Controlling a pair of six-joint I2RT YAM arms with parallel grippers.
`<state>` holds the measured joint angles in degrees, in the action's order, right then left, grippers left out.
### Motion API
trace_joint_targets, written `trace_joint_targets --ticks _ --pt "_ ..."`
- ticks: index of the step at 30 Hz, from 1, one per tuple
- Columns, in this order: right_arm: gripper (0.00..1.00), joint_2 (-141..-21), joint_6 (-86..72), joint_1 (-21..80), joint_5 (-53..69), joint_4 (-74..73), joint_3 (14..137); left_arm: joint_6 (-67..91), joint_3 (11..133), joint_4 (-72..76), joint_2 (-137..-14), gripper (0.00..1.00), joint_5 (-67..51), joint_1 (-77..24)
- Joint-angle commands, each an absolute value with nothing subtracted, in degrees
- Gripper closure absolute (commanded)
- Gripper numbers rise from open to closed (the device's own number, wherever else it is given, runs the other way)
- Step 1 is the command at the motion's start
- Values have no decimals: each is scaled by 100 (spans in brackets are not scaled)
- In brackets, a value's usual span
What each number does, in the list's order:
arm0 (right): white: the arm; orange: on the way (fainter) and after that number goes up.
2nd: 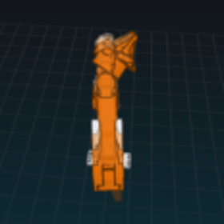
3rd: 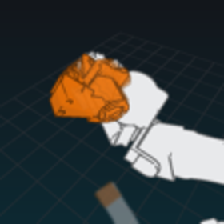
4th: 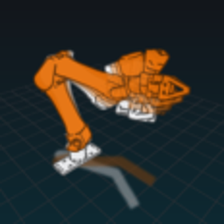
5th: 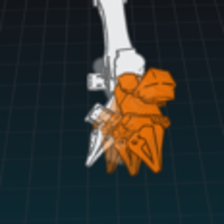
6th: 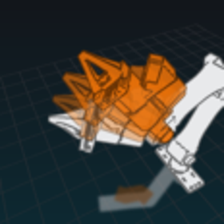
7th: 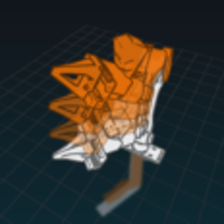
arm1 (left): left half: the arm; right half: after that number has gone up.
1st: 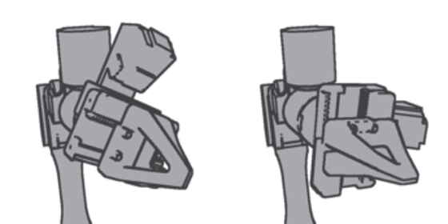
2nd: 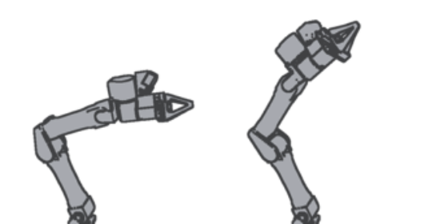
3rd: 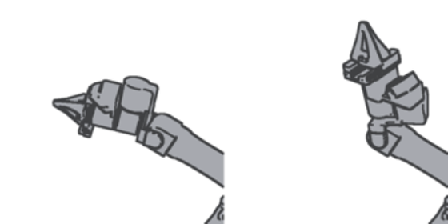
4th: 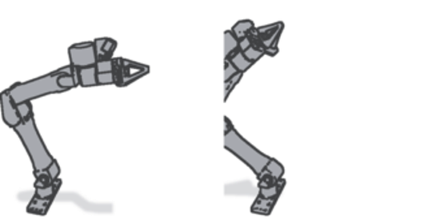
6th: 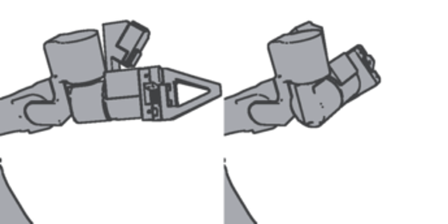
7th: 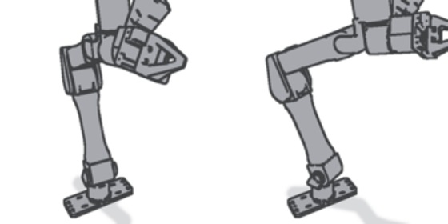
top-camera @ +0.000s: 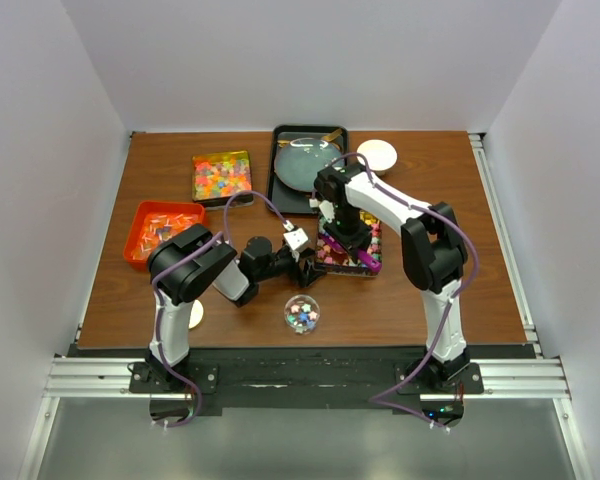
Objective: Pack the candies
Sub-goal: Scoop the fake candies from the storage box.
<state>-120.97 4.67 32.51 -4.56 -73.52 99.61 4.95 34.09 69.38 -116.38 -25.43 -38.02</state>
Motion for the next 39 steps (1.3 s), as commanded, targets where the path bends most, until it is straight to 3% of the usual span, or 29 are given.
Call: trace_joint_targets --ticks 1,11,22,39 --pt "100 -12366 229 3226 -299 -7216 10423 492 3472 7075 -11681 26 -2233 -3806" --pt "100 -12938 448 2997 360 -7137 11523 343 3480 6751 -11435 26 -2382 -3814" --pt "100 -11541 940 2979 272 -4292 9063 26 3726 5372 -10723 24 -2496 -3797" --pt "100 -10293 1142 2927 457 -3201 7244 -870 4166 2260 -9185 23 -3296 -2804"
